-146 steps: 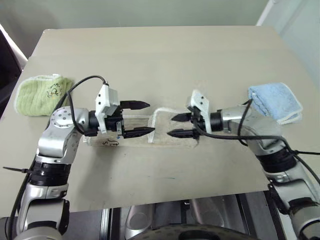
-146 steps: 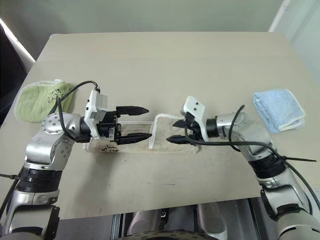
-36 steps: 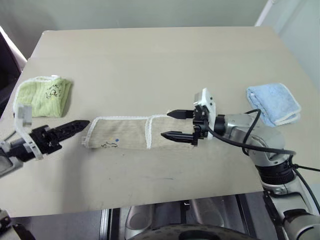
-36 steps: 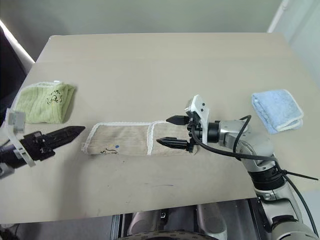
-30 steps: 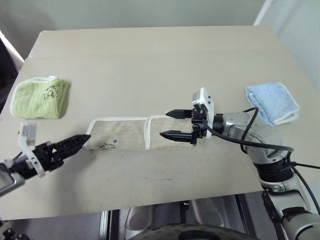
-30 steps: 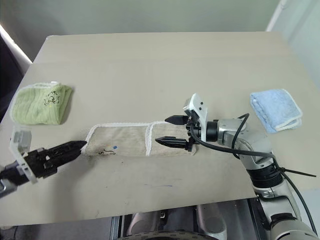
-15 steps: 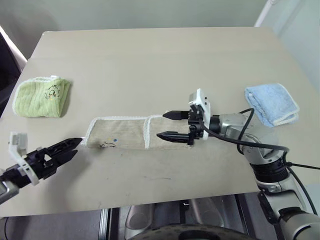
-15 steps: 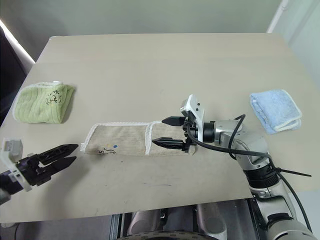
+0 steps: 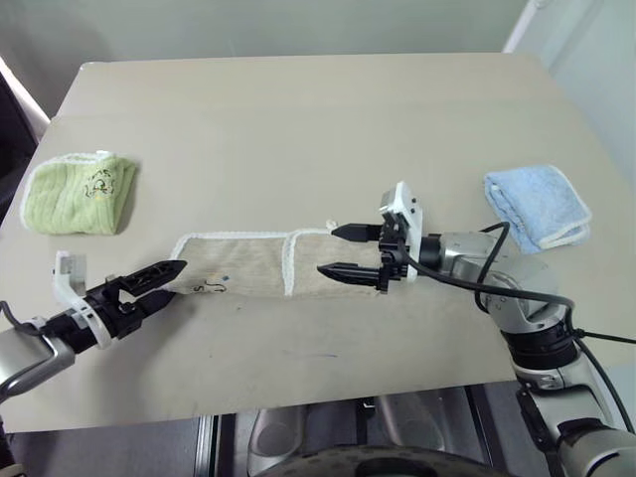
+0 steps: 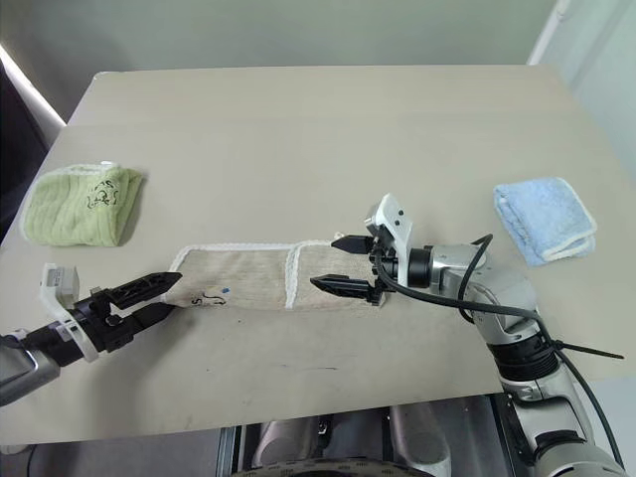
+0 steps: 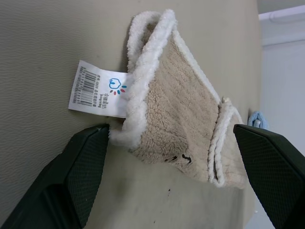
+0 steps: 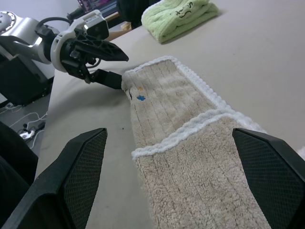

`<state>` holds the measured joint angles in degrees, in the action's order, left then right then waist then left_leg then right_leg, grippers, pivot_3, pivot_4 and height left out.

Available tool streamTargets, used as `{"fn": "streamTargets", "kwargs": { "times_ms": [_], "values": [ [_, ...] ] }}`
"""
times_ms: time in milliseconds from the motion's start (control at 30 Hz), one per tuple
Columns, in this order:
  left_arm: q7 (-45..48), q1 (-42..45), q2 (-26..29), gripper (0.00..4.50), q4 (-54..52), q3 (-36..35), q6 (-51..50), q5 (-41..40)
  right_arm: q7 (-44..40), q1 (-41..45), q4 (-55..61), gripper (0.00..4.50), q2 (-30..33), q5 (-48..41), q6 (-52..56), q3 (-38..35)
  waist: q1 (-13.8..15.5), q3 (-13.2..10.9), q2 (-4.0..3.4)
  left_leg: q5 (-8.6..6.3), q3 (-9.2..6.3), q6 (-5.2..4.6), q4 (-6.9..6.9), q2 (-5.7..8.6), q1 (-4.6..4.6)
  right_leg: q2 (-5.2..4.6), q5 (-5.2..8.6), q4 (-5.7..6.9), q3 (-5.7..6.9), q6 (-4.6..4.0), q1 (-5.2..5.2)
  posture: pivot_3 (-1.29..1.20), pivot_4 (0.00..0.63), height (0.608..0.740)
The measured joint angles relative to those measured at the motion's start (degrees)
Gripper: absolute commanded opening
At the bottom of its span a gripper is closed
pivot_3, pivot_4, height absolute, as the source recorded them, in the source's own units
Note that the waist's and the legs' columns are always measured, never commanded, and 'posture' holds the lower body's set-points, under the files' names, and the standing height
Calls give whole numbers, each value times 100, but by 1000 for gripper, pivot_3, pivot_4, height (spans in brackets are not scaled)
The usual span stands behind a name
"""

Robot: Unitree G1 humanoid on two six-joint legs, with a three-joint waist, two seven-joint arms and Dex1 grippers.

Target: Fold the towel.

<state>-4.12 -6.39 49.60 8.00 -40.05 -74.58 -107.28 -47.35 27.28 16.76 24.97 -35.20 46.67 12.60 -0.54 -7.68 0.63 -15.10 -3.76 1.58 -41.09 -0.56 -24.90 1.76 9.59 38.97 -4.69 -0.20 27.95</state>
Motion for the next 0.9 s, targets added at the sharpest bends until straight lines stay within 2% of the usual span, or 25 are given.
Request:
{"fn": "streamTargets", "kwargs": {
  "times_ms": [167,567,700,900],
  "values": [
    [266,-139,379,4500,377,-8,39,73,42,-3,20,4450,-7,1,2,-2,-1,0,0,-8,-1,7,1,-17,1,13,0,1,7,-18,6,0,150,703],
    [512,-78,315,4500,358,222,188,157,144,-1,12,4450,-30,62,-2,-2,46,0,-2,-10,-4,3,2,-16,1,13,0,1,9,-23,2,0,150,703],
    [513,-23,268,3616,358,312,248,232,200,-2,14,4500,-29,63,-1,-5,70,-1,-3,-9,-4,1,2,-16,0,12,0,1,9,-23,1,0,150,703],
    [506,152,146,1397,361,641,276,284,243,-3,15,4500,-28,63,-1,-10,58,1,2,-7,-4,11,2,-17,-1,13,-1,2,11,-26,5,0,150,703]
  ]
}}
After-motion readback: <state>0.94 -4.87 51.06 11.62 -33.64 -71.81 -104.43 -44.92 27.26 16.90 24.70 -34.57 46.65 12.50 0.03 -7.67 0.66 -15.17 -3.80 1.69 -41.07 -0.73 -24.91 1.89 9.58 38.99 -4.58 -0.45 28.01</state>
